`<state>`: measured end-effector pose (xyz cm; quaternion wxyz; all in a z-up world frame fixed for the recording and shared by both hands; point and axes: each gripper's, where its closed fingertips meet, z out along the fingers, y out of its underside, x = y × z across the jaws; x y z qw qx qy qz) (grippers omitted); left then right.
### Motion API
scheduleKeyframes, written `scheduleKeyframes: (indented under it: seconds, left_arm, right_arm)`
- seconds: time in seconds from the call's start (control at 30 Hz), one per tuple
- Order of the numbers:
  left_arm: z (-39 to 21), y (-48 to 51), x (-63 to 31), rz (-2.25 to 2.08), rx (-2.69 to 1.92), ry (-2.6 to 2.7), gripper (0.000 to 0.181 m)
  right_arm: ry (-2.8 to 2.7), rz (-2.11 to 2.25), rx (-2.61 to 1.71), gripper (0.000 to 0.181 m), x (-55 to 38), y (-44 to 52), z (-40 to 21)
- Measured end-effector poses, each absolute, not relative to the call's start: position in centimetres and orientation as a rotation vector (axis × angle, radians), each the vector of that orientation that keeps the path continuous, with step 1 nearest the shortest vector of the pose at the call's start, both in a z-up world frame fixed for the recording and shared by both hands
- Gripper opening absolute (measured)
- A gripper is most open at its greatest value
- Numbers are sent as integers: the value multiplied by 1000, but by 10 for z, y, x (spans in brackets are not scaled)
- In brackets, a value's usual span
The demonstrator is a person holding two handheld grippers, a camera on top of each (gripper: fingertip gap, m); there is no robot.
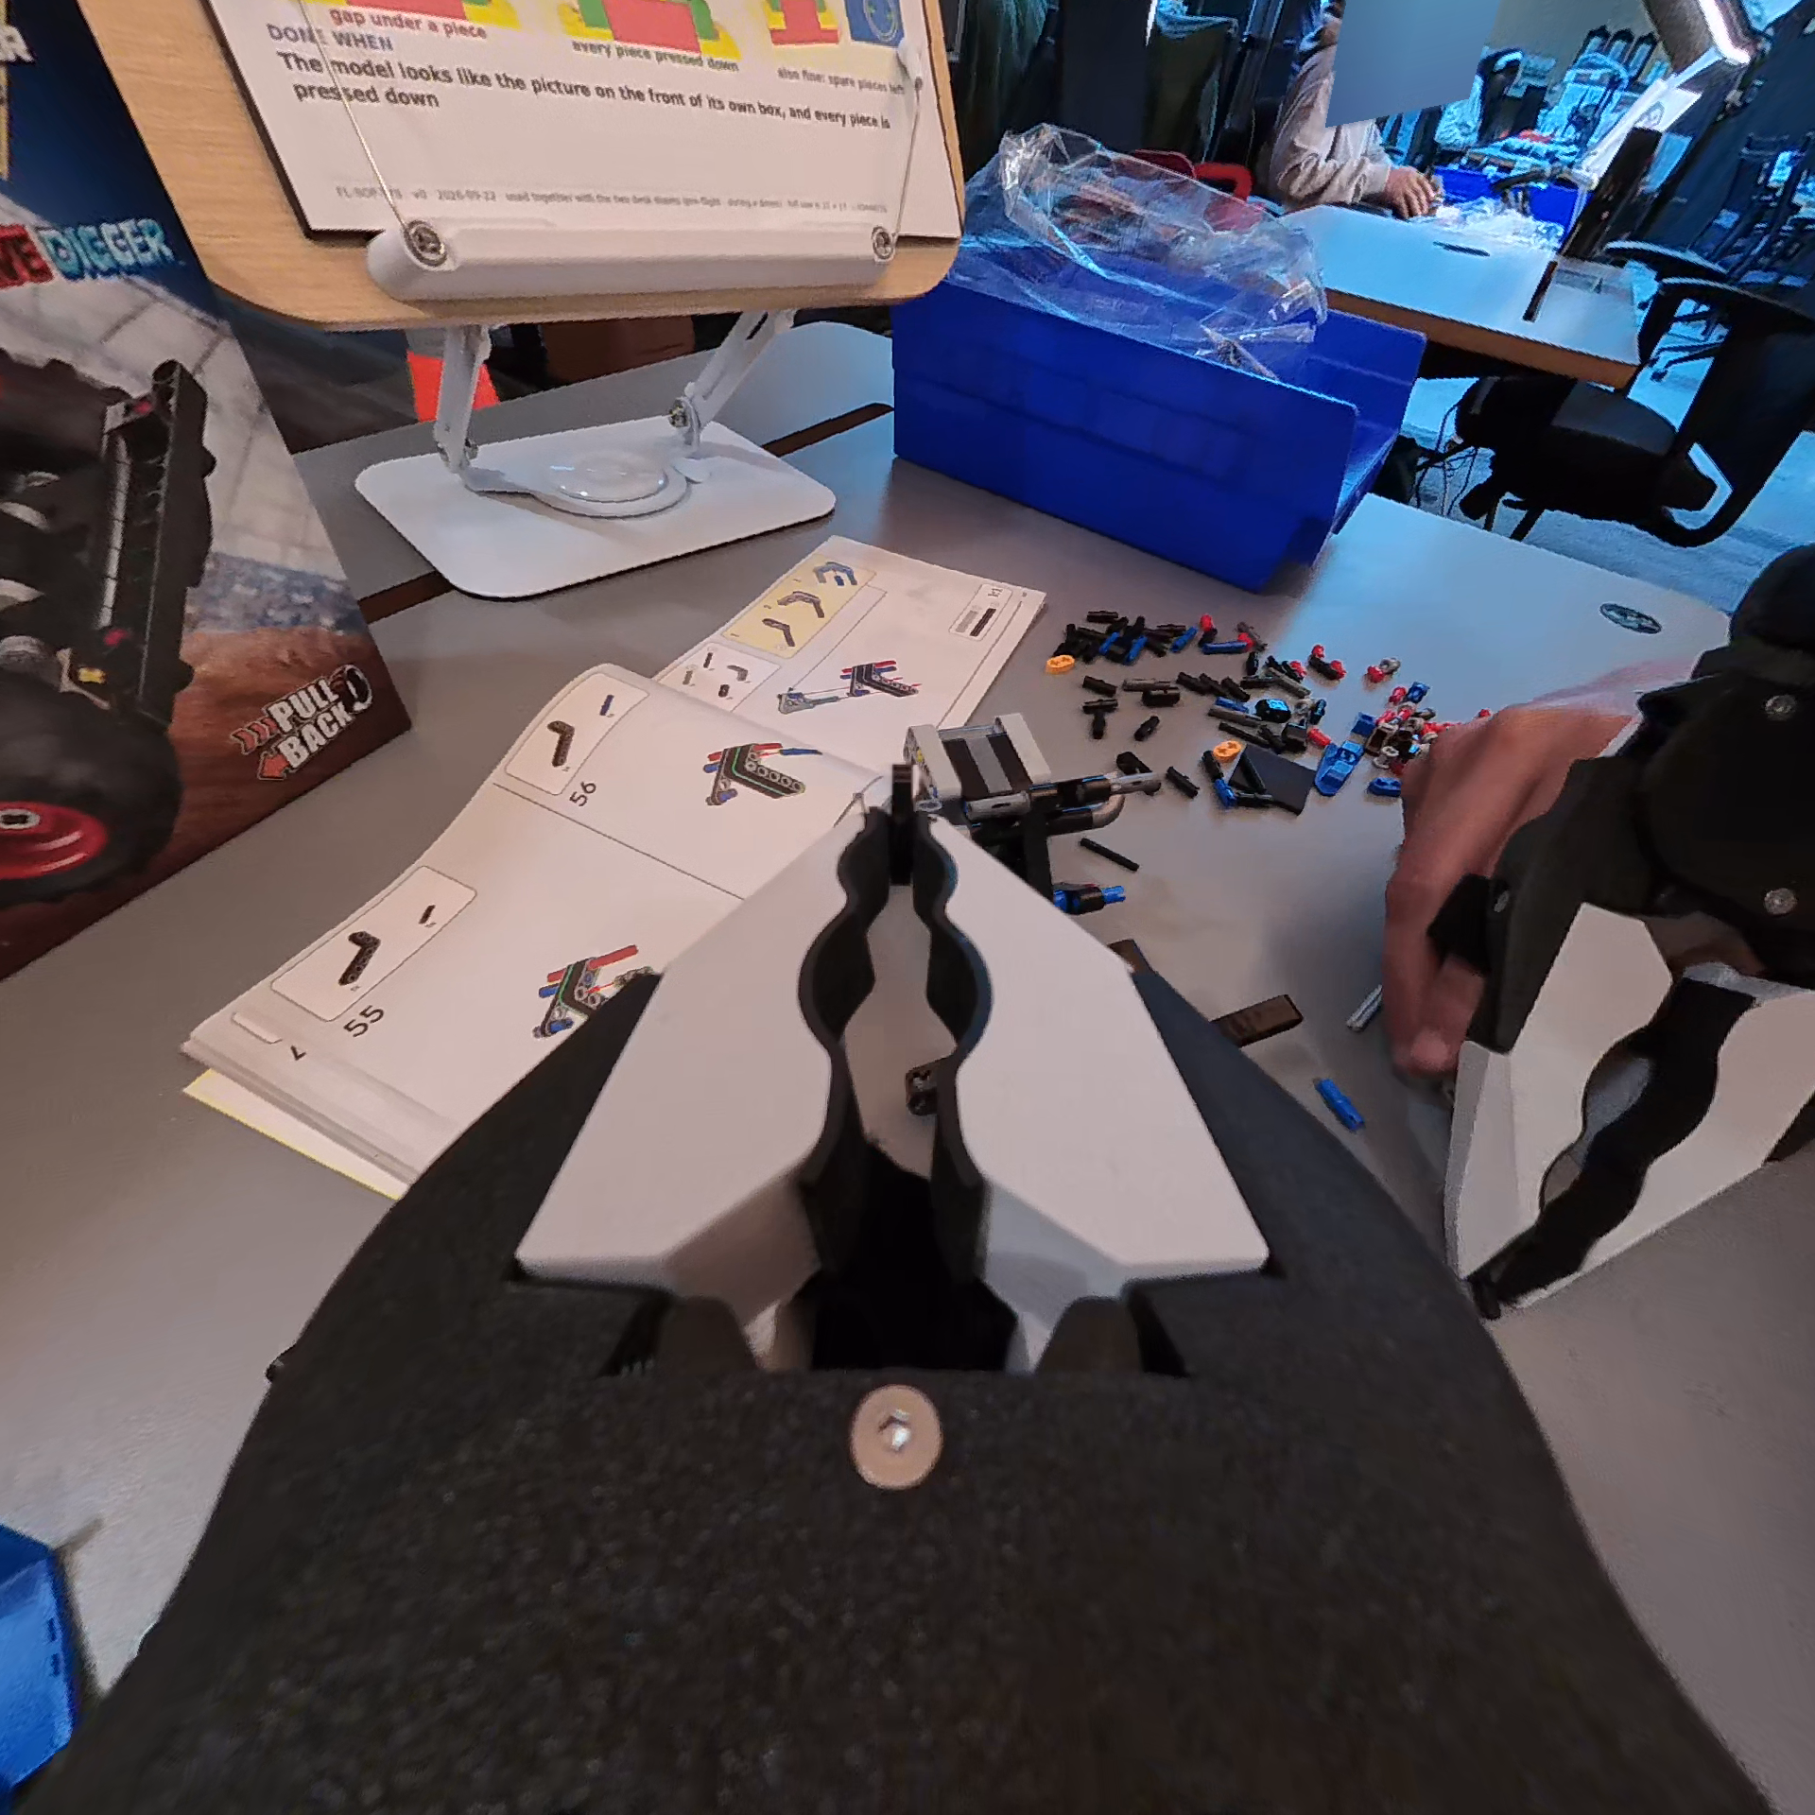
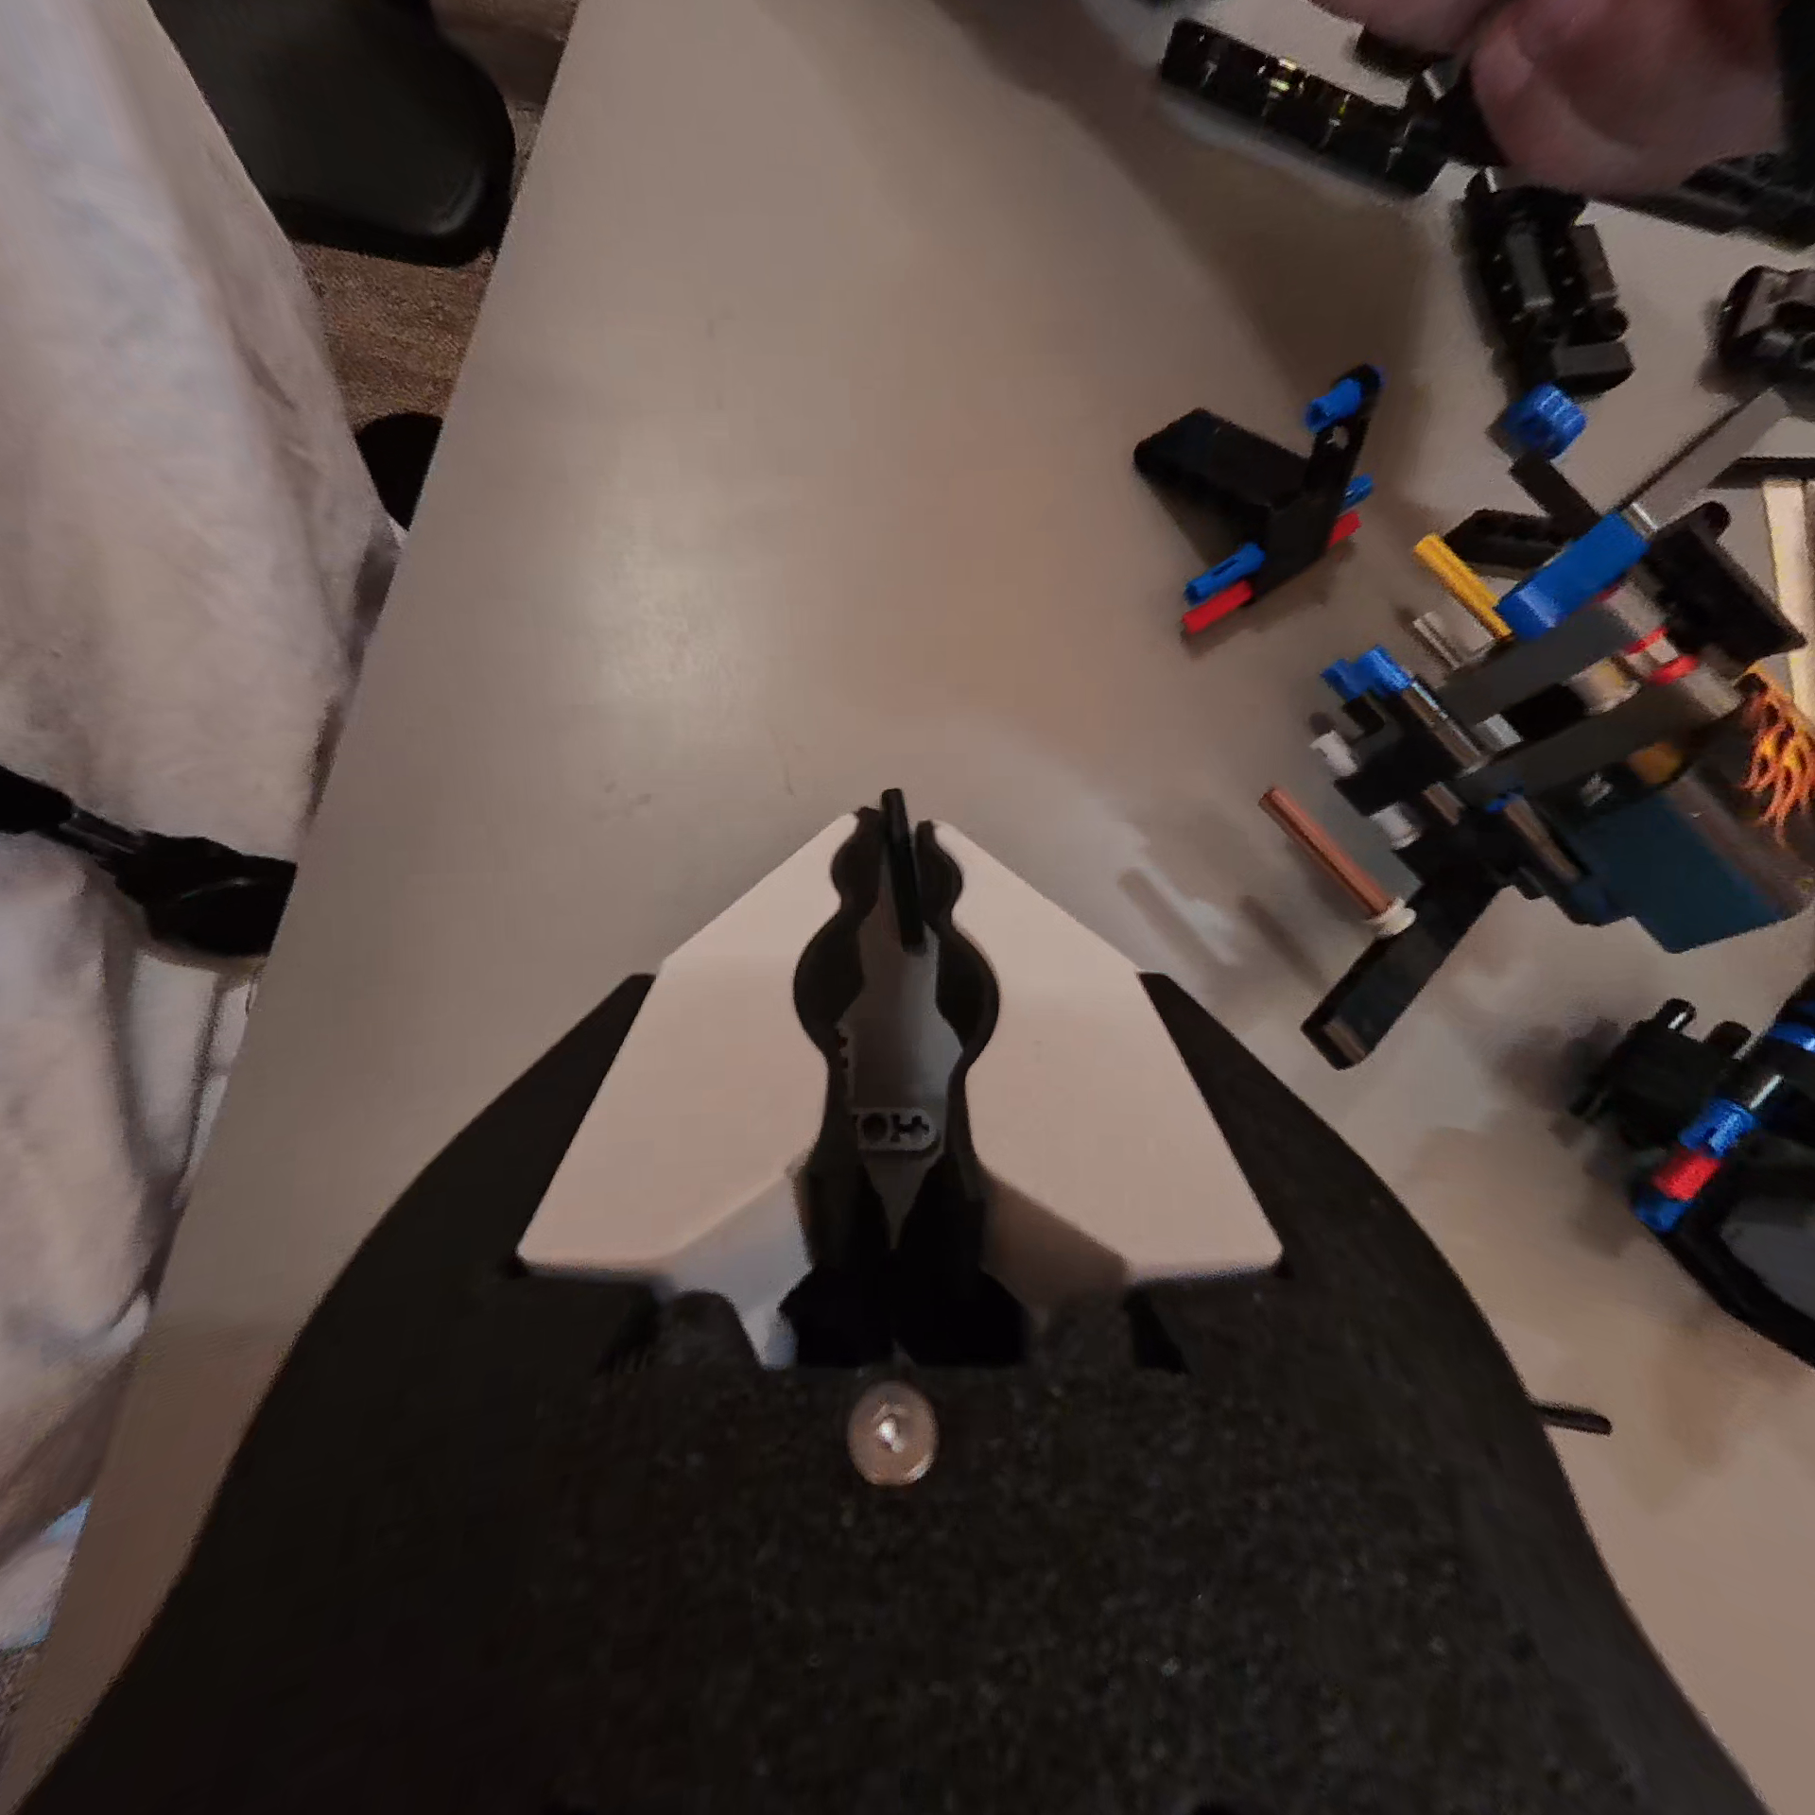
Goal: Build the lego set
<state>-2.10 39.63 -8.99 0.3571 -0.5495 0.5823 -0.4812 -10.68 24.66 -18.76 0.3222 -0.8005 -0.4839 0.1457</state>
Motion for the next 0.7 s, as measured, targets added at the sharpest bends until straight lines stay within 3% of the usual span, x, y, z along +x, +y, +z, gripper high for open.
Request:
scheduleKeyframes:
  seconds: [0.03, 0.3, 0.6, 0.7]
  left_arm:
    - [-89, 395, -21, -1246, -1414, 1506, 2]
    - [-84, 383, -22, -1245, -1362, 1540, 2]
    - [-73, 338, -23, -1487, -1341, 1581, 1]
    - [-78, 322, -21, -1515, -1352, 1620, 2]
  right_arm:
    - [-1282, 377, -2102, 6, -107, 247, -188]
    - [-1214, 402, -2092, 2, -98, 259, -180]
    - [-364, 693, -1671, 1, -18, 308, -47]
    - [-265, 834, -1662, 2, -13, 314, -41]
